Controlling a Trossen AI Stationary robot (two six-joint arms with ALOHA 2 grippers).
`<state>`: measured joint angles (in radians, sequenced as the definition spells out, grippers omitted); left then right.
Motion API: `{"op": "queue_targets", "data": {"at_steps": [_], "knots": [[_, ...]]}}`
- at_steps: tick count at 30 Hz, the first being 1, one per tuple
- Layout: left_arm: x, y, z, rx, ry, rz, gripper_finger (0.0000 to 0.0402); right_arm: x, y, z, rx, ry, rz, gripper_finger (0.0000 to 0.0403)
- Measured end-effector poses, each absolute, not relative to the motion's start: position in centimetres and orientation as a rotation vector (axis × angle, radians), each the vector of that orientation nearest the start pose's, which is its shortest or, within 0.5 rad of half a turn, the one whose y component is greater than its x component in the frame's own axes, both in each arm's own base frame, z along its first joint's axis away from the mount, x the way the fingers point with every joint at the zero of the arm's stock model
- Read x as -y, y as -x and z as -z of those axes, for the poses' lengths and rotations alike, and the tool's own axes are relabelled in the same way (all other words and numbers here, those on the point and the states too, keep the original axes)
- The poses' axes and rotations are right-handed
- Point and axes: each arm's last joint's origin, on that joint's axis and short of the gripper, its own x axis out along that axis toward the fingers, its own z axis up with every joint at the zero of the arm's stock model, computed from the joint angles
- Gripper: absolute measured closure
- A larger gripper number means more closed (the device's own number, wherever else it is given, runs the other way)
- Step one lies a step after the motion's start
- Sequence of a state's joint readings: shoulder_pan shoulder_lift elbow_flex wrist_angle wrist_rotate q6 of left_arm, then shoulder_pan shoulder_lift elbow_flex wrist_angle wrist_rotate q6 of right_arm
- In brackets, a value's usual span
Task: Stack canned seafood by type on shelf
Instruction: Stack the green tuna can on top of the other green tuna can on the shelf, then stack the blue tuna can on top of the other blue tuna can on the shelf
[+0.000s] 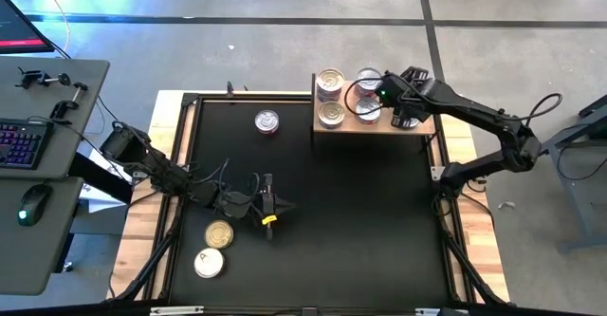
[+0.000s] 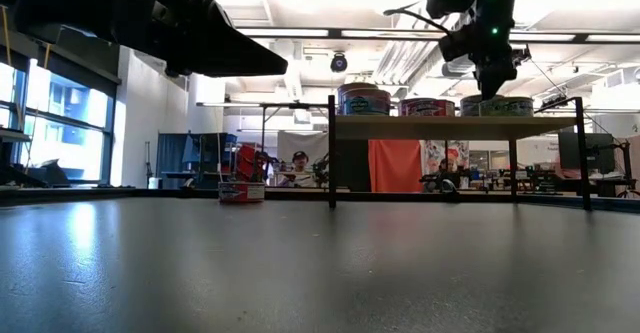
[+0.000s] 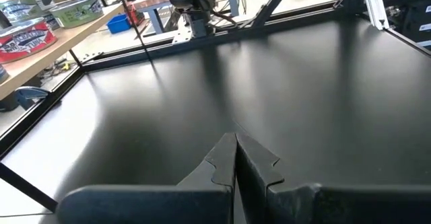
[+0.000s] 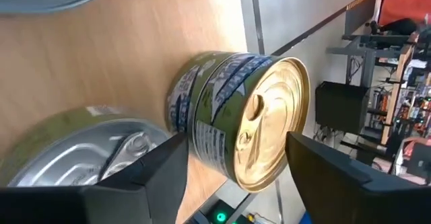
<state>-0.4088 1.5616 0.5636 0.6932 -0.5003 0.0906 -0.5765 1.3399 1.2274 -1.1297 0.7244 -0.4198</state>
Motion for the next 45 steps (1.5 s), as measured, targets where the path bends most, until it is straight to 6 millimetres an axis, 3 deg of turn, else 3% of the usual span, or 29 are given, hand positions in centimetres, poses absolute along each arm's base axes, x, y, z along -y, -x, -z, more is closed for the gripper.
{"op": "queue_targets", "data": {"at_steps": [4, 8, 13, 16, 21, 25, 30, 34, 38, 45], "knots": [[10.2, -27.1, -16.6, -0.278, -0.225, -0.078, 0.0401, 14.0, -19.1, -30.9, -1.538, 0.403, 0.821, 0.0162], [10.2, -27.1, -16.6, -0.278, -0.228, -0.078, 0.0402, 12.7, -19.7, -32.3, -1.461, 0.336, 0.861, 0.0161], [10.2, -27.1, -16.6, -0.278, -0.232, -0.077, 0.0402, 8.7, -20.8, -33.8, -1.373, 0.304, 0.819, 0.0164], [10.3, -27.1, -16.6, -0.278, -0.233, -0.075, 0.0402, 5.7, -22.1, -33.5, -1.264, 0.191, 0.720, 0.0170], [10.8, -26.9, -16.6, -0.276, -0.235, -0.062, 0.0402, -1.1, -24.4, -30.0, -1.151, 0.182, 0.342, 0.0176], [11.1, -26.8, -16.6, -0.274, -0.240, -0.050, 0.0402, -5.9, -24.8, -25.7, -1.009, 0.112, 0.228, 0.0176], [11.2, -26.7, -16.6, -0.274, -0.254, -0.045, 0.0402, -10.6, -23.6, -20.4, -0.803, -0.116, 0.126, 0.0176], [11.0, -26.8, -16.6, -0.277, -0.251, -0.054, 0.0402, -12.6, -22.0, -16.7, -0.691, -0.253, 0.095, 0.0176], [10.5, -26.9, -16.3, -0.307, -0.214, -0.078, 0.0402, -13.5, -20.8, -13.9, -0.672, -0.245, 0.173, 0.0176], [11.0, -25.6, -17.3, -0.505, -0.306, -0.164, 0.0402, -13.8, -21.5, -10.9, -0.649, -0.189, 0.304, 0.0176]]}}
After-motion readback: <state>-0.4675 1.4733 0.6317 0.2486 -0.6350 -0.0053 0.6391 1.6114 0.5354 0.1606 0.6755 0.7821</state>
